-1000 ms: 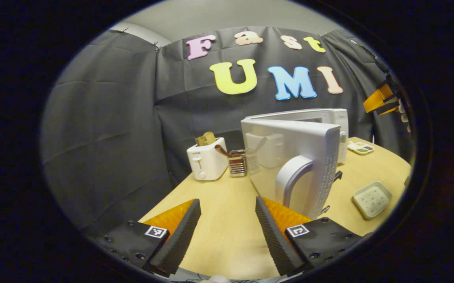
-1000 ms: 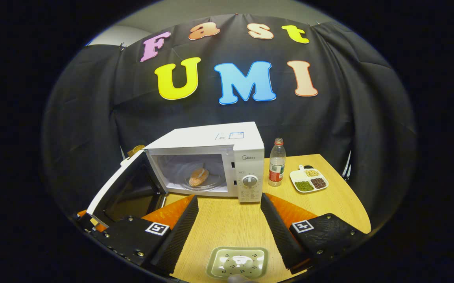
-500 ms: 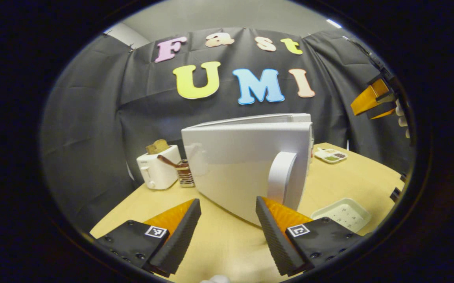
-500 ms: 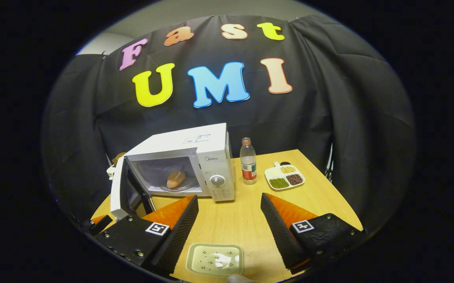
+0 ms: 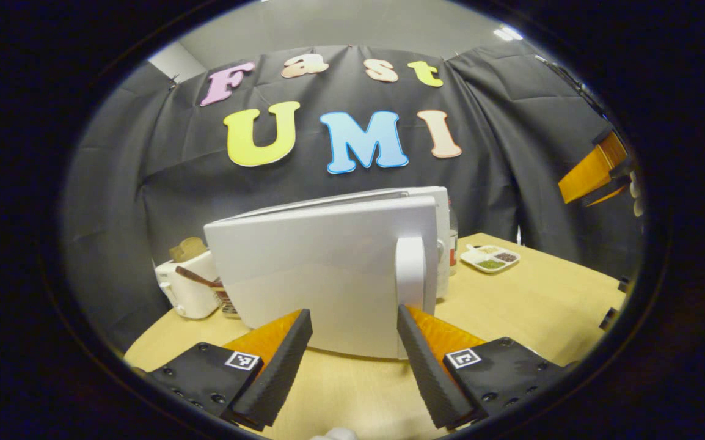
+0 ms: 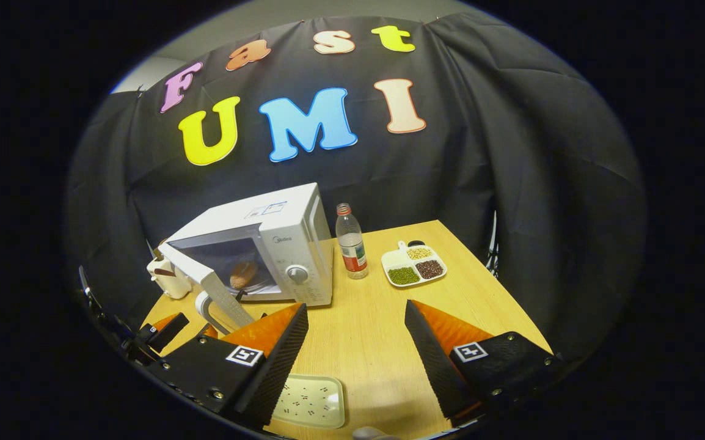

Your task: Open the microwave oven with the left hand, put the food in, and close the microwave oven.

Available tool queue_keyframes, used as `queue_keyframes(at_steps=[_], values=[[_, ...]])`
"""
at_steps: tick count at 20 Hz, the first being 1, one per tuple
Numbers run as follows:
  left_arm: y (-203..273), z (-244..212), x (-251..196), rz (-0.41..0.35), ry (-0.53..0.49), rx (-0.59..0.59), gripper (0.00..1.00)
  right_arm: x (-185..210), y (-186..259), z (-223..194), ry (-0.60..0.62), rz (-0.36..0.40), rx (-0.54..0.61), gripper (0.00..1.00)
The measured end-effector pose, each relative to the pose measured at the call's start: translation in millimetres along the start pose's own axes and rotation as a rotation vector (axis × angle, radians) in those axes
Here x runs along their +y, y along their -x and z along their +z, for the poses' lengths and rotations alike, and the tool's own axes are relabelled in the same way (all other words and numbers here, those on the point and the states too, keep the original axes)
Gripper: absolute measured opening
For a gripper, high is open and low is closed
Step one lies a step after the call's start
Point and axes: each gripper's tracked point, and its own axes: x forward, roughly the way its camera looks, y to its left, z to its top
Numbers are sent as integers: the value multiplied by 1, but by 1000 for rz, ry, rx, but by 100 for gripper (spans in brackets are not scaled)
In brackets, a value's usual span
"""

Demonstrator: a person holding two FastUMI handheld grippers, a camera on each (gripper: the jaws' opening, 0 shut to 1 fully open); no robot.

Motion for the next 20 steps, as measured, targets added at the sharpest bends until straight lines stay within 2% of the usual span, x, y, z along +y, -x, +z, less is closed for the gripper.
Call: queue_keyframes(at_steps=[7,11,14,20], values=[[-61,8,-24,5,6,-7,95,-24,-16,13,-10,-24,3,97],[-89,11,-29,33,-6,-2,95,-30,-30,18,-15,-25,13,97],[-107,13,-27,66,25,1,95,-32,-37,18,-17,-20,29,97],[-117,12,-36,76,24,-4,99,-36,-46,23,-11,-14,33,97]])
